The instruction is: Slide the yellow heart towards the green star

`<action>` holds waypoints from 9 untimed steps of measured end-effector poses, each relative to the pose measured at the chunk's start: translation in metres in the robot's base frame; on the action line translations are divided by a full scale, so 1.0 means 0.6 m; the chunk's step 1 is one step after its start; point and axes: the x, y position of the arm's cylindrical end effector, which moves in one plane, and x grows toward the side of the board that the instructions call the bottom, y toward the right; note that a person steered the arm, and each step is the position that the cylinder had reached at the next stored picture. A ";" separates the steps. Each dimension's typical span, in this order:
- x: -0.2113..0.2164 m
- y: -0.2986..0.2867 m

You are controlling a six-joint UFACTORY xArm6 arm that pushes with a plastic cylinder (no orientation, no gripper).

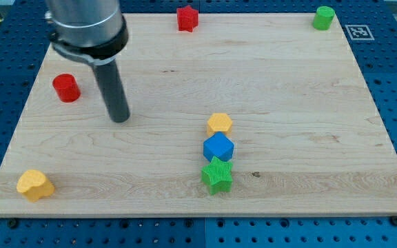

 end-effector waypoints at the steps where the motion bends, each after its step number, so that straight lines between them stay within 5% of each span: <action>1: 0.021 -0.039; 5: 0.121 -0.195; 9: 0.243 -0.191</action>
